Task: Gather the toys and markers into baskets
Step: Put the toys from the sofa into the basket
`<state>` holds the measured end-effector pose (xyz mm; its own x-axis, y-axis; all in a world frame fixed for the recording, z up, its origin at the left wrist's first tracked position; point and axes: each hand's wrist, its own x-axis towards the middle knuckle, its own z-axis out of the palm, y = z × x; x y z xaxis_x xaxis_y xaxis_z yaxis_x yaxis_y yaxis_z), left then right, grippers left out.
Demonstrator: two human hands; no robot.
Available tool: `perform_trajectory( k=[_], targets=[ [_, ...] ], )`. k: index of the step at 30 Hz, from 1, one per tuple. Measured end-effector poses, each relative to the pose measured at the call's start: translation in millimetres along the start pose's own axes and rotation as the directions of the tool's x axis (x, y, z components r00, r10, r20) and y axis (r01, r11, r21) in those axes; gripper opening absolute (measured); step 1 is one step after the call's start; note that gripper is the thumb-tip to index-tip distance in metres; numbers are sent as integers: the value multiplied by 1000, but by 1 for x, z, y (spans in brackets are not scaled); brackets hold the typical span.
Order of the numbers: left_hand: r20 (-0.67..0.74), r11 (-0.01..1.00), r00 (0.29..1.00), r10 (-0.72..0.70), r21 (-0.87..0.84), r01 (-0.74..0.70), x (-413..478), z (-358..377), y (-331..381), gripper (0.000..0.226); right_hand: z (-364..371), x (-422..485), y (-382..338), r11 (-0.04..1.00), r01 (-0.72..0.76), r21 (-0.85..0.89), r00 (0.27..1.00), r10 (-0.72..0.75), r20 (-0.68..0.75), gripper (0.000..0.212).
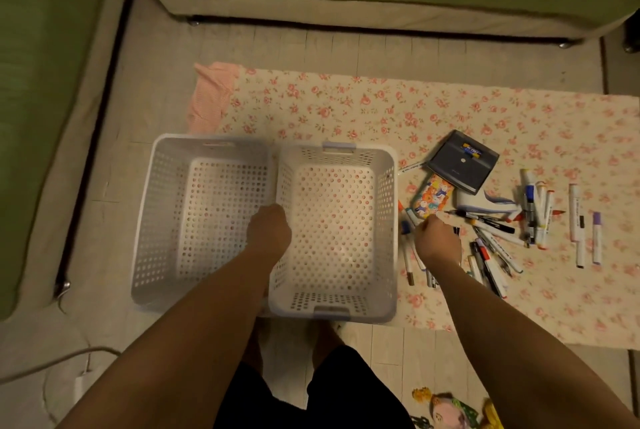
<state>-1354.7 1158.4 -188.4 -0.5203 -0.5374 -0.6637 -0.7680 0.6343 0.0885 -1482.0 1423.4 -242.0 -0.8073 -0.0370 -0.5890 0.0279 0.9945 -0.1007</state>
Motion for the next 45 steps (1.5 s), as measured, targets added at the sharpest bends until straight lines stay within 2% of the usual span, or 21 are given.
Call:
perform_trajectory(
  k=[3,6,8,9,11,14,17,21,23,25,28,32,36,40,45],
  targets=[
    [-71,999,997,1,-41,-4,-4,-17,-10,19,-20,-15,-27,995,26,98,994,-16,-108,26],
    [-151,999,988,-13,-47,6,-1,-36,-37,23,-29,-36,-60,980,75,186,965,-24,-263,26],
    [-194,997,981,-28,-82,13,-1,-49,-62,24,-30,-52,-84,962,137,235,951,-61,-302,26],
    [-225,993,973,-49,-117,23,-2,-55,-78,24,-27,-60,-98,944,168,285,957,-86,-277,25],
    [-298,978,948,-112,-200,52,-2,-62,-109,23,-15,-74,-126,884,169,435,985,-134,-112,22],
    [-362,945,909,-206,-315,89,-1,-67,-157,25,10,-100,-169,792,7,611,953,-191,236,16],
    [-282,902,922,-267,-410,136,5,-70,-194,40,37,-123,-203,774,-82,627,886,-231,401,25],
    [-112,832,949,-294,-518,197,14,-77,-220,64,70,-136,-229,858,-30,513,868,-232,438,41],
    [-13,759,954,-299,-609,230,21,-79,-230,70,81,-137,-239,893,-15,449,870,-210,446,45],
    [109,697,953,-284,-659,283,25,-80,-236,60,87,-134,-247,911,23,413,897,-201,394,43],
    [228,646,949,-218,-695,316,26,-76,-245,27,91,-134,-257,916,45,399,935,-179,305,41],
    [271,629,951,-149,-716,303,29,-75,-251,30,95,-136,-264,887,-84,454,942,-78,326,41],
    [300,604,948,-107,-738,302,36,-90,-260,41,89,-144,-272,847,-150,510,952,-16,306,41],
    [251,591,965,-73,-769,244,32,-121,-264,54,61,-161,-282,781,-147,606,965,-21,261,29],
    [153,589,988,-32,-796,142,0,-165,-258,45,13,-192,-297,709,-125,694,981,-18,194,26]
  ],
)
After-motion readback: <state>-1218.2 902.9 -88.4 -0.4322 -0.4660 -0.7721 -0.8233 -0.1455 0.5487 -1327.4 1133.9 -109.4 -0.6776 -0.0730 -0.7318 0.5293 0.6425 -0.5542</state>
